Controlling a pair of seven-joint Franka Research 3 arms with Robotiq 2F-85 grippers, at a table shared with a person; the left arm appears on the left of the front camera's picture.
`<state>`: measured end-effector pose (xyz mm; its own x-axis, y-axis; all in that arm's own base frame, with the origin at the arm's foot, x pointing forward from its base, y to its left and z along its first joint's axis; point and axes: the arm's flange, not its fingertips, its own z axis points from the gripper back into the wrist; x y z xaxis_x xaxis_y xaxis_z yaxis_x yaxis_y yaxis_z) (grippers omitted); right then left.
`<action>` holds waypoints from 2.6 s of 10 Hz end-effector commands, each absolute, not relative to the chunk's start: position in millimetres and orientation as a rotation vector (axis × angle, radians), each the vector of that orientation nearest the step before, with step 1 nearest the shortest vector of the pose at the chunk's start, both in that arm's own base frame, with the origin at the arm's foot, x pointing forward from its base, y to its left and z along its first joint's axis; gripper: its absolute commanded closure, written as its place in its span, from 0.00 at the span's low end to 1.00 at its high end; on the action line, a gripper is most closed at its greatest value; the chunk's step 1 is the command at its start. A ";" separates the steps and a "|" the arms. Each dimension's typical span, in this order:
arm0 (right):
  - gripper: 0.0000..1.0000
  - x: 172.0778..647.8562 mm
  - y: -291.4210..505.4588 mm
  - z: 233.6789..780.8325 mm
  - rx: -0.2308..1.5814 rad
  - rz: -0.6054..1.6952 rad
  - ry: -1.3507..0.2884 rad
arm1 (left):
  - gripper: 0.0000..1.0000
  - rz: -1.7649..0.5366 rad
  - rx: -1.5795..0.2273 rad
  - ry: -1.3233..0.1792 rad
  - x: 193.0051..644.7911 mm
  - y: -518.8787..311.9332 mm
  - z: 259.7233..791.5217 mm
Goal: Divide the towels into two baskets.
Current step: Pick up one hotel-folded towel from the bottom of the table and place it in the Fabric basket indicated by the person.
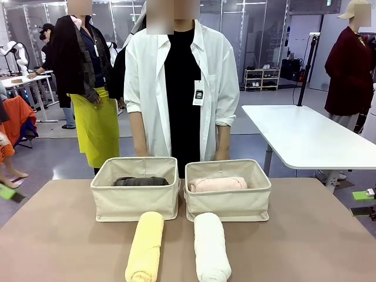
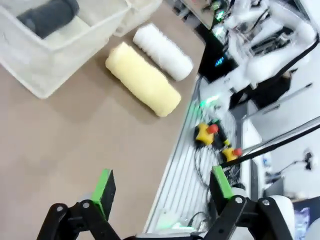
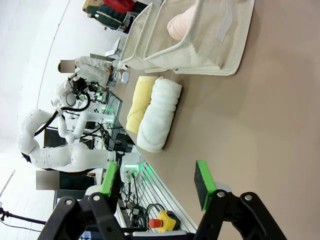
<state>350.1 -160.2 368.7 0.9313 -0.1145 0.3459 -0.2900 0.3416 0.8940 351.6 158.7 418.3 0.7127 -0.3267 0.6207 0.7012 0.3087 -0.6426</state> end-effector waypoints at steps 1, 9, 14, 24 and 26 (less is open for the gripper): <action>0.25 346.8 -158.7 371.2 1.226 0.115 -0.384 | 0.04 -0.604 -1.156 -0.469 340.0 194.0 385.0; 0.25 346.8 -158.7 371.2 1.226 0.115 -0.384 | 0.04 -0.535 -1.169 -0.449 315.5 216.1 356.5; 0.25 346.8 -158.7 371.2 1.226 0.115 -0.384 | 0.04 -0.535 -1.169 -0.449 315.5 216.1 356.5; 0.25 411.9 69.7 427.3 0.733 0.145 -0.127 | 0.04 -0.535 -1.169 -0.449 315.5 216.1 356.5; 0.25 402.7 130.1 415.5 0.678 0.147 -0.128 | 0.04 -0.535 -1.169 -0.449 315.5 216.1 356.5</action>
<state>410.5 109.8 419.9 0.9762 0.1185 0.1817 -0.2089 0.7388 0.6407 320.0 216.2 353.7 0.7917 -0.1628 0.5889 0.6087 0.2922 -0.7376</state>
